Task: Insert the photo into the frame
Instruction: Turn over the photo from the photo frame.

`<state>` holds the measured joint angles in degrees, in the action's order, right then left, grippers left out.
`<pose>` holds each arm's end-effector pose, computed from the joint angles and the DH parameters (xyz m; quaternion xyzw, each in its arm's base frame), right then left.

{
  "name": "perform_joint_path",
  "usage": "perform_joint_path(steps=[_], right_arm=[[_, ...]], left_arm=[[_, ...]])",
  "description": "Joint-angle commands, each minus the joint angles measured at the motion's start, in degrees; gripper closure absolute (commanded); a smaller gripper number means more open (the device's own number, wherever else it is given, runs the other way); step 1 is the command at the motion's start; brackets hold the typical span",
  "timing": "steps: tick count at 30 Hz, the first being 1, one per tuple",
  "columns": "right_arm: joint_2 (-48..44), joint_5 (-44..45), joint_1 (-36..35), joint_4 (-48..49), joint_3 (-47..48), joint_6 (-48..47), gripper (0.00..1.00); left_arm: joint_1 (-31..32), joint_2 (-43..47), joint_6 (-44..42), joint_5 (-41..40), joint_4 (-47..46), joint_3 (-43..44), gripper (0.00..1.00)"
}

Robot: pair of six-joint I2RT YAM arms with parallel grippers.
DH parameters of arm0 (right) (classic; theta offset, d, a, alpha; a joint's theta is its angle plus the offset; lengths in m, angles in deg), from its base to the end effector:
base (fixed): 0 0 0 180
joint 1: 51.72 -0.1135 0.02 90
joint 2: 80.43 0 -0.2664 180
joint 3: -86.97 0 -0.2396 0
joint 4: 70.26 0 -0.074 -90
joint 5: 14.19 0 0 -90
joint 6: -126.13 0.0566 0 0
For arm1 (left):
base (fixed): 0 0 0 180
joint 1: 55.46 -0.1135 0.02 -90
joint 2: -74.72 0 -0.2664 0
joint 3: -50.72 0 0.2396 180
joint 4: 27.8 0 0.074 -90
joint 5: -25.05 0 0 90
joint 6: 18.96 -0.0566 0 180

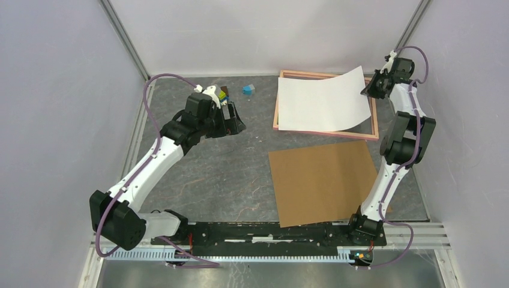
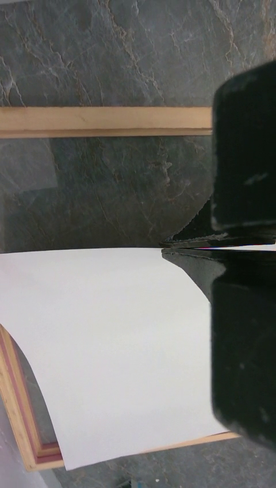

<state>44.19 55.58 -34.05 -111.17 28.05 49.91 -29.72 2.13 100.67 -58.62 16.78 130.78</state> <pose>0.4835 -0.1335 0.2289 0.1806 0.8922 0.1489 0.3864 0.2511 -0.1280 0.3203 -0.0058 0.8943 -0.2504 0.3708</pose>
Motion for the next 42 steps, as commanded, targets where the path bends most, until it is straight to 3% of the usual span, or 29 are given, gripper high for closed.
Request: perform_joint_path(steps=[1, 24, 36, 42], right_arm=[[1.05, 3.16, 0.36, 2.68, 2.39, 0.64, 1.0], [0.2, 3.98, -0.13, 4.79, -0.6, 1.79, 1.0], [-6.36, 4.38, -0.88, 15.6, -13.48, 6.13, 1.0], [-6.64, 4.17, -1.09, 17.18, -14.78, 6.38, 1.0]], left_arm=[[0.1, 0.43, -4.2, -0.77, -2.97, -0.93, 0.0], [0.17, 0.18, -4.07, 0.21, -4.85, -3.07, 0.0], [0.12, 0.04, -3.61, 1.09, -5.38, -3.38, 0.0], [0.13, 0.18, -3.66, 1.12, -5.43, -3.59, 0.0]])
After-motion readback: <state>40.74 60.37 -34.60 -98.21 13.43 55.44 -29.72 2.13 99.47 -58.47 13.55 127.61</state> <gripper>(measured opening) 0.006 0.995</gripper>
